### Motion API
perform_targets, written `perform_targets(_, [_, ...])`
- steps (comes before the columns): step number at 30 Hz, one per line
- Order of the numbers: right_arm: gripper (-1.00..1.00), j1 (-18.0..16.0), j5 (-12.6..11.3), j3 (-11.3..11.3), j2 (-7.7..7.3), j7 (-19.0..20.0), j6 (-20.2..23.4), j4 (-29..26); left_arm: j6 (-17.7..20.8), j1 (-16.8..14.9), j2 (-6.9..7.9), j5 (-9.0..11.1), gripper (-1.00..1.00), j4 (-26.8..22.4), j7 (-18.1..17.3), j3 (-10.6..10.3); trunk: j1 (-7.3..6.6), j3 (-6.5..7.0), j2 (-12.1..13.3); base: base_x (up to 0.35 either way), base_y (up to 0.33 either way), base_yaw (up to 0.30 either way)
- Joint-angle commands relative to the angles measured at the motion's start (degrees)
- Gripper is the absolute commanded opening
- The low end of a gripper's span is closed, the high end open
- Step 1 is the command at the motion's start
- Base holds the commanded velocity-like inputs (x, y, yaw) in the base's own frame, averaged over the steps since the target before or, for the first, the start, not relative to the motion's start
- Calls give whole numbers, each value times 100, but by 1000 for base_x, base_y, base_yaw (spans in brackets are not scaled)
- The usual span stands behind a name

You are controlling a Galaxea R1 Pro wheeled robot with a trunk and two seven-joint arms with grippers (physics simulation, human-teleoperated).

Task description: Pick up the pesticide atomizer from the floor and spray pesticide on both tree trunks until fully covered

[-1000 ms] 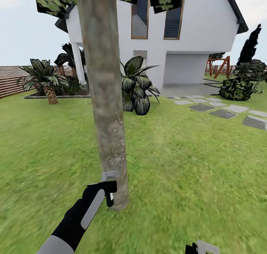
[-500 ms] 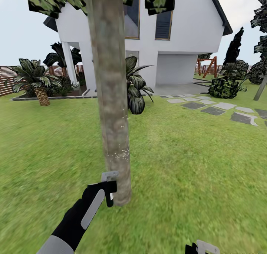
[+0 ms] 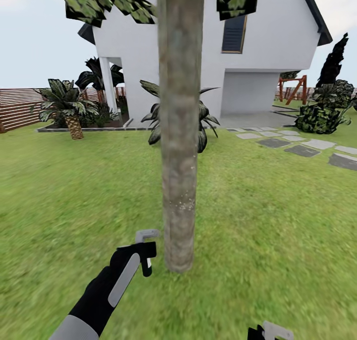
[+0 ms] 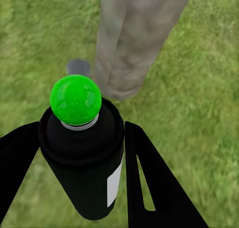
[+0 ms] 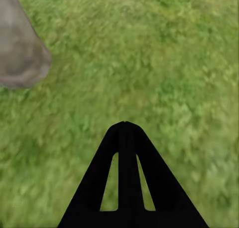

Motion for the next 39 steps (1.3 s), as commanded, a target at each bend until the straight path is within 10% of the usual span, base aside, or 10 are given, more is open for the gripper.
perform_targets(1, [-100, -4, -60, -6, 5, 3, -28, -1, 10, -6, 2, 55, -100, -8, 57, -11, 5, -13, -13, 101, 125, 5])
perform_targets(8, [-100, -4, -59, -3, 23, 9, -28, -1, 153, -6, -6, 45, -100, -377, 76, -7, 5, -13, -13, 25, 30, 1])
perform_targets(15, [-100, -4, -57, -3, 37, 3, -22, 1, 1377, -123, -62, 69, -100, -983, 720, 24, 5, -13, -13, 1, 1, 0])
perform_targets(23, [-100, -4, -35, 9, 69, 2, -20, 119, 2090, -1283, -280, 127, -100, -1374, 1372, 44, 5, -13, -13, 0, 0, 0])
perform_targets(31, [-100, -4, -26, 19, 93, 2, -20, 206, 2090, -2791, -460, 1129, -100, -1147, 1621, 54, 5, -13, -13, 0, 0, 0])
perform_targets(39, [-100, -15, -17, 23, 124, 2, -20, 291, 2090, -3602, -579, 1458, -100, -792, 1657, 57, 5, -13, -13, 0, 0, 0])
